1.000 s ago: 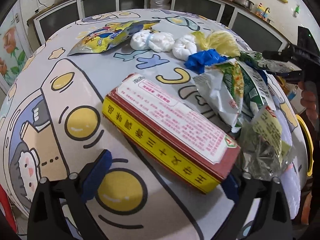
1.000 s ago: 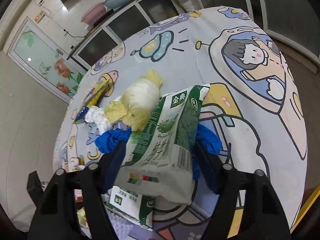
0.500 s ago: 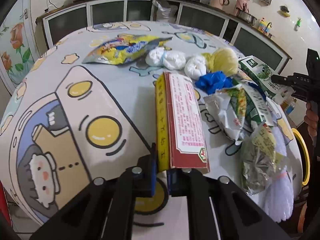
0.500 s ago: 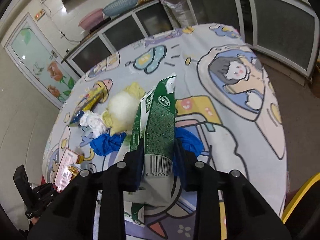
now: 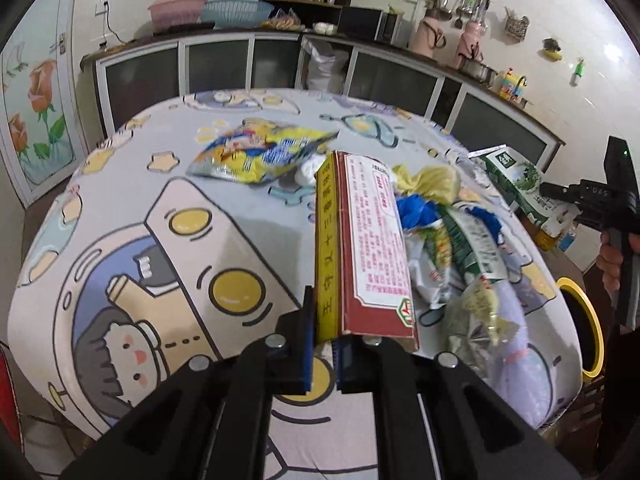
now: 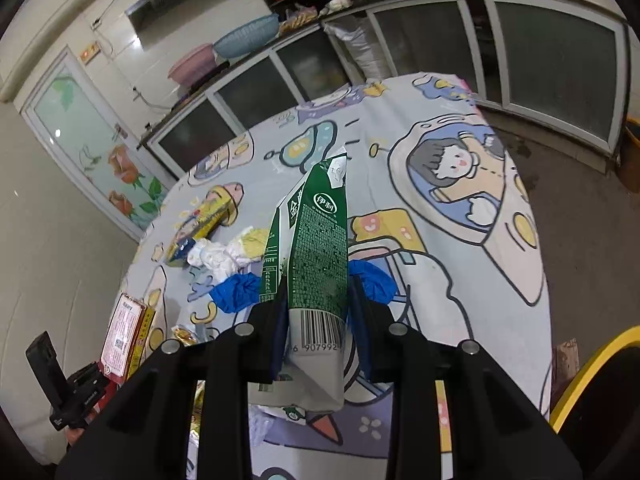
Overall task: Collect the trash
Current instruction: 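Carry the box and carton to the yellow bin and release both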
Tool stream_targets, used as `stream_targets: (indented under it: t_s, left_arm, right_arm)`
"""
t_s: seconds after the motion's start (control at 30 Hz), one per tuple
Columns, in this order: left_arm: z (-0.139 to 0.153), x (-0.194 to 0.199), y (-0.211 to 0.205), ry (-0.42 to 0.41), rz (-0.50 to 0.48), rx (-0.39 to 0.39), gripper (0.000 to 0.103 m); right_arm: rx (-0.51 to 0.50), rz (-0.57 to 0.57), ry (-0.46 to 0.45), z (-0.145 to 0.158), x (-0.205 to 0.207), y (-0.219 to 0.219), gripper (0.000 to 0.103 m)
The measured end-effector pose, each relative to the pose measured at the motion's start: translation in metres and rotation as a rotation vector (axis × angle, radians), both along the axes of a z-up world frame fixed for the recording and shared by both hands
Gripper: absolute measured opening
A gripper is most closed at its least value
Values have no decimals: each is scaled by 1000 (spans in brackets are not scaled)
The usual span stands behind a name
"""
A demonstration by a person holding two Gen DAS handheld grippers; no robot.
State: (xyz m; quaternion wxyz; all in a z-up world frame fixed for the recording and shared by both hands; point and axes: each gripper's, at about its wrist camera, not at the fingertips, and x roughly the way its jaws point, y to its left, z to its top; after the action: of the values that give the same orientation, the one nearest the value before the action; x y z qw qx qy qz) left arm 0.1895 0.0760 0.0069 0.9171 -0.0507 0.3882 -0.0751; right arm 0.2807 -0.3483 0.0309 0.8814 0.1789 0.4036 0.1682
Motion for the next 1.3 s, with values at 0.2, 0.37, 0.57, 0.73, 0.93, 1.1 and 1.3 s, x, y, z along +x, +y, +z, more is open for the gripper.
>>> stream_targets:
  t_s: [0.2,0.37,0.57,0.73,0.93,1.1,1.3]
  left_arm:
    - [14,-9,-12,-38,-31,6,6]
    - [22,-14,-33,-52,-83,3,6]
    - [33,-17,-58,-74,-137,0,6]
    - [42,-22,-85,-95,-200,8,6]
    - [56,-21,-139,-120,-322,29,6]
    - [67,-16,-197,-150,-443,23,6]
    - [64,-18,-283,-144,-608,4,6]
  right_arm:
    - [26,-21,-19,6,-27,-13,28]
    - [45,-50,-28,6,-55,-32,28]
    - [101,-78,-60,20,-83,-60,28]
    - [97,-124,-118,38,-108,-84,28]
    - [85,-221,-126,36,-143,-123,28]
    - [46,-326,-115,23,-178,-157,28]
    - [-16,-463,-95,5,-219,-198,28]
